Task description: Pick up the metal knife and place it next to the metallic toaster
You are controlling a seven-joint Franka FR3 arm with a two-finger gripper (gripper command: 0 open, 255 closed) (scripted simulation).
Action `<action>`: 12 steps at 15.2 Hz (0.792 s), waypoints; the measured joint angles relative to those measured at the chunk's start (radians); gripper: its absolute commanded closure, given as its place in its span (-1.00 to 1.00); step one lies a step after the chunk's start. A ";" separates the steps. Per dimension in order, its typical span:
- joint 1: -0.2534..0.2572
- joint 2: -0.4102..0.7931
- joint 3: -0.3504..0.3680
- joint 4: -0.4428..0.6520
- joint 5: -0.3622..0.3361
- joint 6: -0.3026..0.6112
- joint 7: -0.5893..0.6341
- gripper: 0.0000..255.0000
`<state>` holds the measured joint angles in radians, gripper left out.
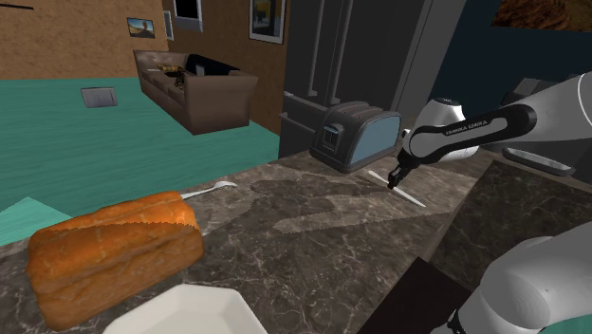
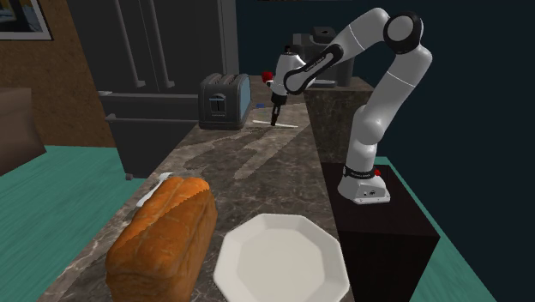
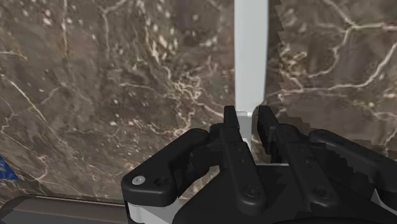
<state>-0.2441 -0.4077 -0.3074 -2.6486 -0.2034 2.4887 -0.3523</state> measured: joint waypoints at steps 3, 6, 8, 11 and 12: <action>0.000 0.000 0.000 -0.001 0.000 0.000 0.000 -1.00; 0.000 0.000 0.000 -0.001 0.000 0.000 0.000 -1.00; 0.000 0.000 0.000 -0.001 0.000 0.000 0.000 -1.00; -0.006 -0.067 0.015 0.015 -0.004 -0.081 0.006 -1.00; -0.006 -0.083 0.020 0.025 -0.003 -0.107 0.007 -1.00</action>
<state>-0.2499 -0.4909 -0.2871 -2.6238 -0.2062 2.3815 -0.3452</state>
